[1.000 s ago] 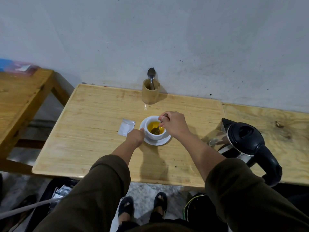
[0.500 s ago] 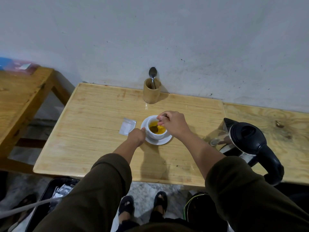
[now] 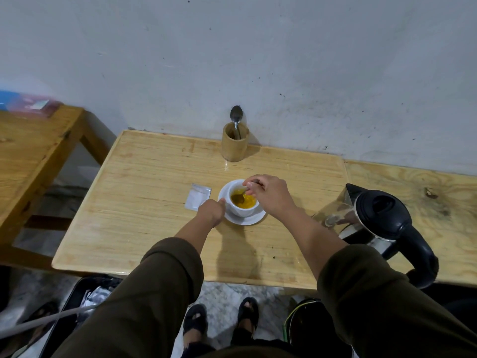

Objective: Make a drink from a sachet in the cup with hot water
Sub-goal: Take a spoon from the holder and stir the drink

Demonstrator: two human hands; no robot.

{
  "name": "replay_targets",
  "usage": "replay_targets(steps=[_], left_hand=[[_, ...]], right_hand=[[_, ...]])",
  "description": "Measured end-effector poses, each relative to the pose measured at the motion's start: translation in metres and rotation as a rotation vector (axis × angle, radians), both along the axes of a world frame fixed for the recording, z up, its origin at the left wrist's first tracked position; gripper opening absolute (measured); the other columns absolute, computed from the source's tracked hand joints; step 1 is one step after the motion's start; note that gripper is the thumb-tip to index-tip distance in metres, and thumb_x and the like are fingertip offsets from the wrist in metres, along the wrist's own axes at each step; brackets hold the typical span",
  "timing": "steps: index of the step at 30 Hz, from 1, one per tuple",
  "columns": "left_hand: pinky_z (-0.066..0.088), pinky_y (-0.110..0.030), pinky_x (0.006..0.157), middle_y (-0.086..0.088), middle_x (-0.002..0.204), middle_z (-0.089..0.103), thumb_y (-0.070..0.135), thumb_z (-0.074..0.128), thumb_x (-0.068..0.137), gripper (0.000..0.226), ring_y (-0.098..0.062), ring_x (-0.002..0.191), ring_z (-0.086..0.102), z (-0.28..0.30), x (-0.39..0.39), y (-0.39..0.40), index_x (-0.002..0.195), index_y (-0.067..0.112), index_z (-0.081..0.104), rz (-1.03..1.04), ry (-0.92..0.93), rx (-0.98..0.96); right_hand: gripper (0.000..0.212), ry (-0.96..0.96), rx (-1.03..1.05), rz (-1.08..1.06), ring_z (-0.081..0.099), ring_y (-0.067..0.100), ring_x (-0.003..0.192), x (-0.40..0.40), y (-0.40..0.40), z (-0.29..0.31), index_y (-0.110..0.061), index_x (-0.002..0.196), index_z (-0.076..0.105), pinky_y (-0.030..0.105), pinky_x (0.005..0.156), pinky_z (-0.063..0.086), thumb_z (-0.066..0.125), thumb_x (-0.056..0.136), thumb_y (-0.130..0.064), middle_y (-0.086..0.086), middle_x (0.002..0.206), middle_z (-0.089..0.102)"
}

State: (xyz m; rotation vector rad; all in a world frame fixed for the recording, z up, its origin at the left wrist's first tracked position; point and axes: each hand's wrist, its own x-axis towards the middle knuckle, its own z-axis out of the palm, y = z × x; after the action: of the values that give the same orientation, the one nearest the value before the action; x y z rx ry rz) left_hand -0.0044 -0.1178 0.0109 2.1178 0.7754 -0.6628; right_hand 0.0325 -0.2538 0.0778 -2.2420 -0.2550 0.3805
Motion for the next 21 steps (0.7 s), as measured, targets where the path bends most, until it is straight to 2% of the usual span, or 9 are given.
replay_targets(steps=[5, 8, 12, 15, 18, 21], left_hand=[[0.038, -0.038, 0.107, -0.025, 0.136, 0.053, 0.035, 0.019, 0.104, 0.059, -0.035, 0.127, 0.049, -0.0015, 0.0003, 0.0000, 0.132, -0.008, 0.049, 0.000, -0.001, 0.001], [0.039, -0.039, 0.106, -0.025, 0.135, 0.054, 0.035, 0.024, 0.104, 0.057, -0.036, 0.127, 0.050, -0.0004, 0.0011, 0.0006, 0.131, -0.008, 0.050, 0.007, 0.000, -0.003], [0.038, -0.039, 0.109, -0.026, 0.137, 0.052, 0.035, 0.021, 0.104, 0.059, -0.035, 0.129, 0.048, 0.0009, 0.0011, 0.0000, 0.132, -0.009, 0.049, -0.007, 0.005, -0.003], [0.038, -0.039, 0.108, -0.025, 0.136, 0.052, 0.035, 0.020, 0.104, 0.059, -0.035, 0.128, 0.049, 0.0005, 0.0002, 0.0003, 0.132, -0.009, 0.049, -0.019, 0.002, 0.003], [0.037, -0.038, 0.108, -0.024, 0.136, 0.053, 0.036, 0.022, 0.104, 0.059, -0.035, 0.128, 0.049, -0.0003, 0.0004, 0.0011, 0.132, -0.008, 0.050, -0.010, 0.006, 0.005], [0.037, -0.038, 0.108, -0.024, 0.138, 0.051, 0.037, 0.022, 0.104, 0.060, -0.035, 0.129, 0.048, -0.0005, 0.0006, 0.0009, 0.133, -0.008, 0.049, -0.004, 0.008, 0.005]], right_hand=[[0.020, -0.038, -0.097, 0.040, 0.068, 0.028, 0.090, 0.0064, 0.0025, 0.0036, -0.008, 0.090, 0.069, 0.040, 0.089, 0.053, 0.050, 0.093, -0.012, 0.014, 0.100, 0.068], [0.024, -0.091, -0.213, 0.057, 0.061, 0.026, 0.100, 0.0086, 0.0038, 0.0012, -0.011, 0.097, 0.071, 0.032, 0.087, 0.046, 0.048, 0.095, -0.016, 0.012, 0.106, 0.063], [0.026, -0.111, -0.192, 0.074, 0.060, 0.024, 0.107, 0.0031, 0.0049, 0.0003, -0.011, 0.105, 0.072, 0.028, 0.091, 0.042, 0.048, 0.096, -0.015, 0.011, 0.113, 0.067], [0.023, -0.059, -0.119, 0.044, 0.066, 0.023, 0.100, 0.0007, 0.0062, 0.0019, -0.010, 0.100, 0.072, 0.032, 0.094, 0.049, 0.050, 0.095, -0.015, 0.011, 0.106, 0.072], [0.021, -0.025, -0.093, 0.028, 0.070, 0.023, 0.089, 0.0025, 0.0073, 0.0047, -0.008, 0.092, 0.071, 0.033, 0.089, 0.052, 0.050, 0.093, -0.013, 0.011, 0.092, 0.074], [0.021, -0.053, -0.146, 0.019, 0.067, 0.028, 0.091, 0.0070, 0.0062, 0.0025, -0.009, 0.087, 0.069, 0.040, 0.089, 0.052, 0.049, 0.093, -0.011, 0.012, 0.097, 0.070]])
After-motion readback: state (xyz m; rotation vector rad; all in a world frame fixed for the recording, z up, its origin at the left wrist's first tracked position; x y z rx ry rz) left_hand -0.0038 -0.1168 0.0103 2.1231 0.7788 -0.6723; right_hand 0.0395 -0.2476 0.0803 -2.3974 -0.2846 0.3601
